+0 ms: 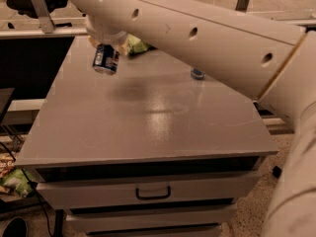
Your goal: Place pepsi can upright
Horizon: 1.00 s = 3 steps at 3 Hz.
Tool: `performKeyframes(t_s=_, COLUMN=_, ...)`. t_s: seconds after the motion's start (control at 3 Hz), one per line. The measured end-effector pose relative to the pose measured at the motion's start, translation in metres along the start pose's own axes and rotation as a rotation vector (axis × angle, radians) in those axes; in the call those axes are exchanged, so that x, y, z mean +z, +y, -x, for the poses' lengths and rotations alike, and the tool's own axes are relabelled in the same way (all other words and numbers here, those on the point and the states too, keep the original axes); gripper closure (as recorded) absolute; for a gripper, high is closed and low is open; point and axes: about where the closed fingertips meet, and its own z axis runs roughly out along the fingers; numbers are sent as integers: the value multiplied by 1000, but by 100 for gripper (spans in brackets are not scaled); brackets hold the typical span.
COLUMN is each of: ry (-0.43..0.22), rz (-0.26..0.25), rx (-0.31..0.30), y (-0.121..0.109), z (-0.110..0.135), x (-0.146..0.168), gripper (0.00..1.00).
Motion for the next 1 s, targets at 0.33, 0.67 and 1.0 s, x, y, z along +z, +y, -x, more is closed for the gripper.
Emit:
performKeyframes(t_s=0.33, ry=63, rz=-87, rx=-168, y=-24, z=-7, x=24, gripper=100)
performKeyframes(t_s=0.67, ry=138, rz=-171, rx=-297, y=-42, z=-10, x=41, gripper=100)
performKeyframes(t_s=1.0, ry=211, rz=-243, rx=-382, y=-57, z=-14, x=51, gripper=100)
